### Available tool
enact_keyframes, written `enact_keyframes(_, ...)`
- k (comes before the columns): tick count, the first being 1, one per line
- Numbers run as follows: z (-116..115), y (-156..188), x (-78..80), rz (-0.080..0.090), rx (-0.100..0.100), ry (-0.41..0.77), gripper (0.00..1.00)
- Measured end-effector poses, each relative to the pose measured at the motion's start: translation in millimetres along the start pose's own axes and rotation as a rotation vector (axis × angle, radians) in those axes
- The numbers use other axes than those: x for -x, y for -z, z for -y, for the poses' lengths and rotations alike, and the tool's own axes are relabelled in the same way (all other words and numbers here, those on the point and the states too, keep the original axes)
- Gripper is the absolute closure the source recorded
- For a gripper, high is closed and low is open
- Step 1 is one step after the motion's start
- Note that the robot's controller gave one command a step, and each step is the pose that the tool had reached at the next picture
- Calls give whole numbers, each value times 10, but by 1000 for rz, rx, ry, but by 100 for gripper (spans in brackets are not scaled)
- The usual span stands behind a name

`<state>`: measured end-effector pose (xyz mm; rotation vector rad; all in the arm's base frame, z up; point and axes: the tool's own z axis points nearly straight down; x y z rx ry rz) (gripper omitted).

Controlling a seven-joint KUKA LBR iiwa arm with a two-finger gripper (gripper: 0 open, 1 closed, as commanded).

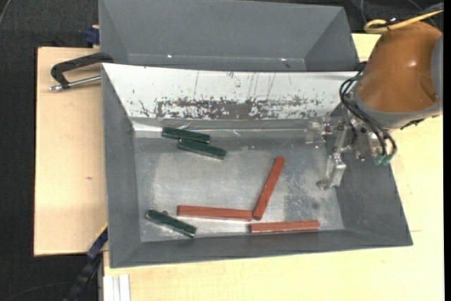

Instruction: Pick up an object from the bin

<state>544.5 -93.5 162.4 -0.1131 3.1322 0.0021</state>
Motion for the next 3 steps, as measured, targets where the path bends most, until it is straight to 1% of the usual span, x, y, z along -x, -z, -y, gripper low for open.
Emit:
enact_keyframes(1, -707, -952, 87, -12, 4, 191, 0)
enact_keyframes(2, -676, -918, 99, -7, 1, 187, 100)
enact_keyframes(3, -856, 525, 129, 8, -2, 202, 100)
